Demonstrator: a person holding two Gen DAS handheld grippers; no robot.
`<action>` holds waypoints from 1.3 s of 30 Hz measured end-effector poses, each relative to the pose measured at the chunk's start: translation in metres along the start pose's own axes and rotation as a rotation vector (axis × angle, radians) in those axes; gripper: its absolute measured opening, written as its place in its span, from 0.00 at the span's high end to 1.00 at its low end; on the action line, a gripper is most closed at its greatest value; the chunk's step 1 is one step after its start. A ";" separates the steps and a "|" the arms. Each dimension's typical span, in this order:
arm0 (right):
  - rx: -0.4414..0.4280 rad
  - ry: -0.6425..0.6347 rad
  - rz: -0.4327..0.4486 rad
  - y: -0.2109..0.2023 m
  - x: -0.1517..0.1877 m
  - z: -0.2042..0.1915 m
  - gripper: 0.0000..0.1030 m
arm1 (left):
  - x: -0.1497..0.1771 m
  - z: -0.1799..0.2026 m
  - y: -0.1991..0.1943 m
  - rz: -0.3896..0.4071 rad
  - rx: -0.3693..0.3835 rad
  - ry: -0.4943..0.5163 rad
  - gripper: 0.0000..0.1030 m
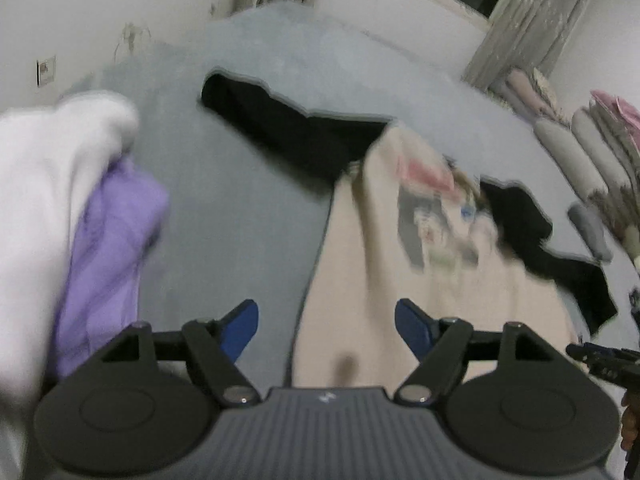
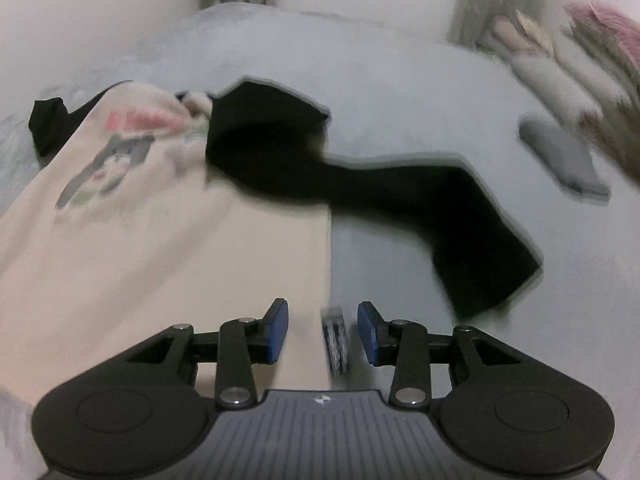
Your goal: Fold clothes
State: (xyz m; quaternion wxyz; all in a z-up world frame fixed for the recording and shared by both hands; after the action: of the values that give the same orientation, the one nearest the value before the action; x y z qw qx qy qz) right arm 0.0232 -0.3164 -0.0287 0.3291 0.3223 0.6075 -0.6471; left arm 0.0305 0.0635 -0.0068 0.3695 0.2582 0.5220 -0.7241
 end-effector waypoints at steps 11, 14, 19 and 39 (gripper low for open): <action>-0.067 0.220 0.025 -0.034 0.033 0.011 0.90 | 0.026 -0.008 0.002 0.008 -0.040 0.020 0.96; -0.061 0.167 0.067 -0.047 0.025 0.006 0.92 | 0.016 -0.009 -0.010 0.030 -0.020 -0.019 0.96; -0.083 0.151 0.213 -0.104 -0.008 0.015 0.93 | -0.003 0.002 -0.044 0.085 0.022 0.005 0.96; -0.165 -0.112 0.154 0.011 -0.072 -0.017 0.61 | -0.123 0.056 0.058 0.141 0.115 0.282 0.44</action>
State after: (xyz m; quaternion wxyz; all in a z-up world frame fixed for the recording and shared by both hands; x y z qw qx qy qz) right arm 0.0741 -0.2978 0.0226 0.4366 0.3032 0.6127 -0.5848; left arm 0.1509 0.0326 0.0724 0.3270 0.4138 0.5071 -0.6816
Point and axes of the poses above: each gripper's, at about its wrist camera, not at the fingertips, and y roughly the way its jaws point, z to its right, x to its underside, the point moved 8 cm from there along y, roughly the way its jaws point, and after that the axes turned 15 degrees about z, right-handed, at the moved point
